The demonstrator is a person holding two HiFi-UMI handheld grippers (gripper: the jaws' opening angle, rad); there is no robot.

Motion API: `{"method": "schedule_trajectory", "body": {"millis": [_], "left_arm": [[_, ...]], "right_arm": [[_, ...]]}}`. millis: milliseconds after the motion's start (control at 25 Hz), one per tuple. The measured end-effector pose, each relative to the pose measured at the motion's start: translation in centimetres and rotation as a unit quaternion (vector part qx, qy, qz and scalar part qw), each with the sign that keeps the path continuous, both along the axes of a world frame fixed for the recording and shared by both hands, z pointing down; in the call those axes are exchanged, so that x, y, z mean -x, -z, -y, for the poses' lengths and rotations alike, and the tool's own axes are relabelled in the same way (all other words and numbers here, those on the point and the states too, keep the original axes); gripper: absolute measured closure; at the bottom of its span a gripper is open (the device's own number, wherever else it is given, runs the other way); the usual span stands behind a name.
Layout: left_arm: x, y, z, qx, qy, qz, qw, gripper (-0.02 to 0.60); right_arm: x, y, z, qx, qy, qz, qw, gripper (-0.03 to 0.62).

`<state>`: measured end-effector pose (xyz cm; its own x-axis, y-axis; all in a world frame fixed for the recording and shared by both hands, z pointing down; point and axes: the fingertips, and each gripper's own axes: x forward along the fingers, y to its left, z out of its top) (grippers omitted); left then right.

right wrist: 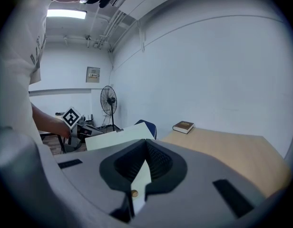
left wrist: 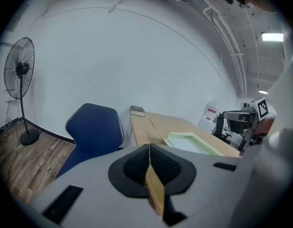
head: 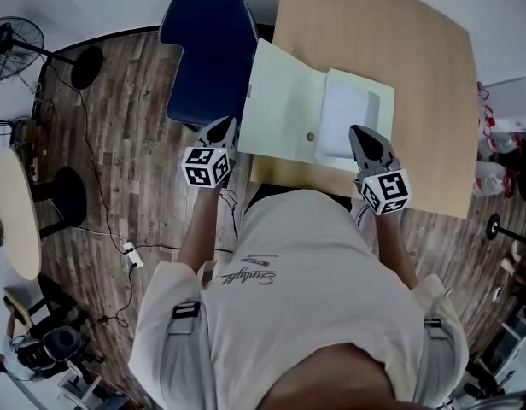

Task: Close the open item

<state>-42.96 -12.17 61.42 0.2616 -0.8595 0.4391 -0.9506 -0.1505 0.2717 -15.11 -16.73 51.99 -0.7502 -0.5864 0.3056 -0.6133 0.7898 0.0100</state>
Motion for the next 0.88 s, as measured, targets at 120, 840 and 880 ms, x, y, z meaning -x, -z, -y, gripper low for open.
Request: {"method": "schedule_trajectory", "body": {"millis": [120, 840, 880], "left_arm": [[-1.2, -0.3, -0.2, 0.002, -0.016, -0.006, 0.9998, 0.566], [-10.7, 5.8, 1.8, -0.017, -0.057, -0.056, 0.9967, 0.566], [-11.4, 6.0, 2.0, -0.017, -0.060, -0.043, 0.9971, 0.566]], "right_arm": [[-0.1, -0.3, 0.0, 0.005, 0.000, 0.001, 1.000, 0.600], [-5.5, -0.5, 0.9, 0.039, -0.032, 0.034, 0.998, 0.600], [-6.2, -0.6, 1.1, 0.043, -0.037, 0.039, 0.998, 0.600]]}}
